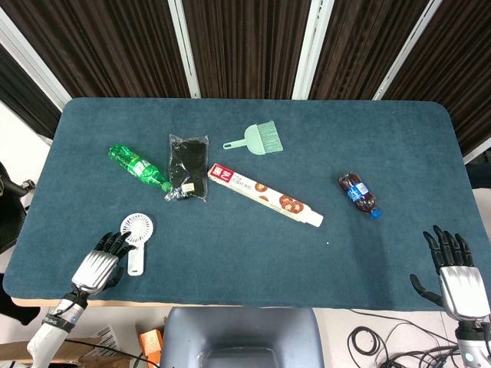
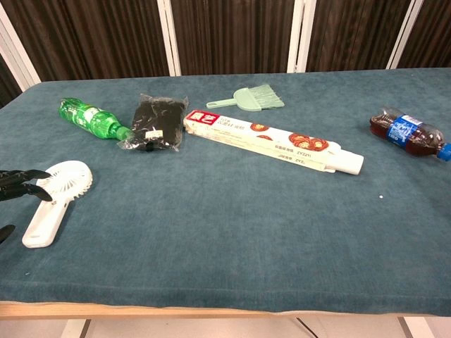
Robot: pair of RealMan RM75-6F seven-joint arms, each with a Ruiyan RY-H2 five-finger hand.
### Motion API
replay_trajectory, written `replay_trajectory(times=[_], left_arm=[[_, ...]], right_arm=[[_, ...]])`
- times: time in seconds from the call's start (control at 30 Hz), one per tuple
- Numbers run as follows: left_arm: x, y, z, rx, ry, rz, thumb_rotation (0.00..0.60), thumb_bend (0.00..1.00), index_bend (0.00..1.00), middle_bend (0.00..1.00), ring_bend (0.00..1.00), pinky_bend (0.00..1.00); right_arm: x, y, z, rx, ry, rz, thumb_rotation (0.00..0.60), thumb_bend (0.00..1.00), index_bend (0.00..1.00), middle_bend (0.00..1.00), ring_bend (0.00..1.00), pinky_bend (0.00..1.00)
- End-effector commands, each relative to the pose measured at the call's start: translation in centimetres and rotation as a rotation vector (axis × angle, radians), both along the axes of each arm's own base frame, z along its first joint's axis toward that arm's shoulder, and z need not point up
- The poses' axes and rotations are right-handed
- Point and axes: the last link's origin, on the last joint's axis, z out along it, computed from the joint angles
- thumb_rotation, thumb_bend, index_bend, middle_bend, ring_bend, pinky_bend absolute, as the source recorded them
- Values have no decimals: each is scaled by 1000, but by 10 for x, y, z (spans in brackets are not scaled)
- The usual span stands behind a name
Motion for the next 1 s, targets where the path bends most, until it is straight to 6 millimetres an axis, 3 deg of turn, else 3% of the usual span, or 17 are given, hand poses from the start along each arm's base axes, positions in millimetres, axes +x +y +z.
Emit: replay_trajectory(times=[0.03, 1.0], left_arm=[[0, 0, -1, -3, 1, 0, 600, 557, 233, 0, 0, 76], [-5, 0, -7, -67, 57, 80, 600, 568, 256, 0, 0, 76]], right_arm=[[0, 0, 0, 0, -1, -2, 543, 255, 0, 0, 0, 0], [-3, 0, 2, -5, 4, -9, 543, 254, 0, 0, 0, 0]])
